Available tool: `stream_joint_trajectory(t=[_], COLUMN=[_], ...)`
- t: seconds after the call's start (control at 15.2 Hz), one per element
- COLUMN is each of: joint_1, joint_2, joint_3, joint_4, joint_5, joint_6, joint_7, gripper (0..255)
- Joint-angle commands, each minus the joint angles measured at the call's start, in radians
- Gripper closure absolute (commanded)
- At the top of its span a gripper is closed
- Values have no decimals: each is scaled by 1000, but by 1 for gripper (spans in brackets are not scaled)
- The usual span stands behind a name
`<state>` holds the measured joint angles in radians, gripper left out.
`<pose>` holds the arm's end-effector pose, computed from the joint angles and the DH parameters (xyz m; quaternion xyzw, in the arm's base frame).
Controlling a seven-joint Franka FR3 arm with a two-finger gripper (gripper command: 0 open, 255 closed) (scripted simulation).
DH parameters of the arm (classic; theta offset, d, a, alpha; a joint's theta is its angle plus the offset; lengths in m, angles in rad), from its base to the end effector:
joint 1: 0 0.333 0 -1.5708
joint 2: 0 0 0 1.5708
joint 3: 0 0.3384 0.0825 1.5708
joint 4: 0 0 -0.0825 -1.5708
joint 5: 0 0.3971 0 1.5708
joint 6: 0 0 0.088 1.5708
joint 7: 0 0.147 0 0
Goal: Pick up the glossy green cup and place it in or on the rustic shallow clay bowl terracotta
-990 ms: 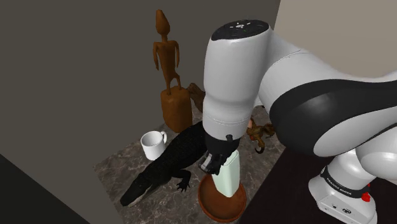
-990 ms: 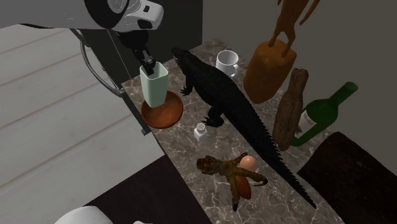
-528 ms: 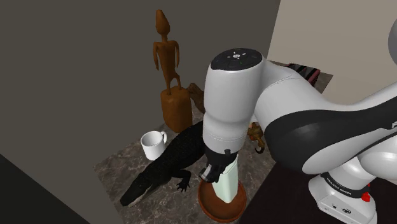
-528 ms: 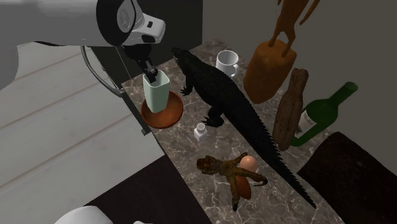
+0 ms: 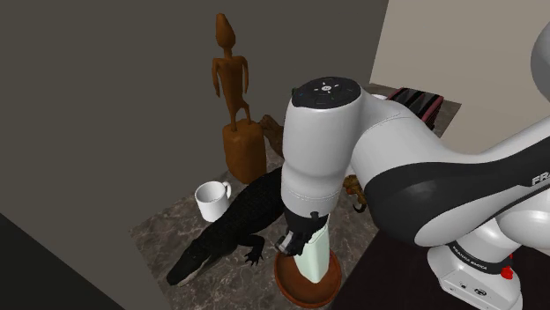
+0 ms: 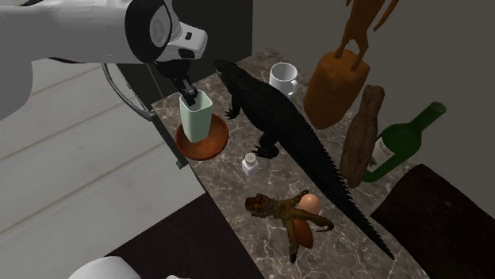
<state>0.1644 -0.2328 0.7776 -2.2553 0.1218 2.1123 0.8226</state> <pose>0.2833 0.4159 0.4089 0.9992 0.0232 0.0314 0.0071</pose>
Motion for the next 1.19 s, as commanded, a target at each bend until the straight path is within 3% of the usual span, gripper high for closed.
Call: stream_joint_trajectory(t=[0.0, 0.33, 0.59, 1.12], joint_1=[0, 0, 9, 9], joint_2=[0, 0, -54, -54], joint_3=[0, 0, -30, -30], joint_4=[0, 0, 88, 88], joint_5=[0, 0, 27, 27], joint_6=[0, 0, -132, -132], joint_7=[0, 0, -23, -23], gripper=[0, 0, 0, 0])
